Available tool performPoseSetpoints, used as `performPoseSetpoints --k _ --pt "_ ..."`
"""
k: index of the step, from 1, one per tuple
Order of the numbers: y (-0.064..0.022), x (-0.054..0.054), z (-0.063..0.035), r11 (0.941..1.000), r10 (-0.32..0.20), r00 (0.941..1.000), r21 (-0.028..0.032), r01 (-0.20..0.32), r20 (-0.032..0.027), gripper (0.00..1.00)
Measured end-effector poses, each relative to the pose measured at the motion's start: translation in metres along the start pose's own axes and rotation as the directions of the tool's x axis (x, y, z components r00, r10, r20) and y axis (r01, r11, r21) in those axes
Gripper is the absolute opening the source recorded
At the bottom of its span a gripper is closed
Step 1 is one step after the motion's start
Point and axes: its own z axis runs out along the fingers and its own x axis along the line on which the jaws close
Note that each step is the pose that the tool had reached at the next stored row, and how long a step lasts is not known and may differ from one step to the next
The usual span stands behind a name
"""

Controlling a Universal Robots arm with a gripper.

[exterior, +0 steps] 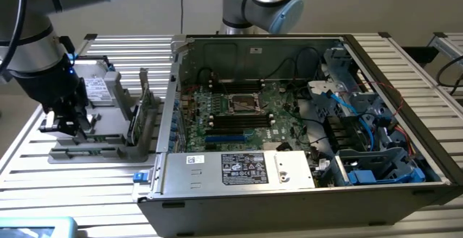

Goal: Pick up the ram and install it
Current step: 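Pick up the ram and move it above insertion slot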

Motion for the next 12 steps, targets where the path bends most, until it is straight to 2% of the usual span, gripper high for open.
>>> performPoseSetpoints --k 12 --pt "-0.0006 0.004 0.022 0.9999 0.012 0.9999 -0.0001 -0.012 0.0005 0.36"
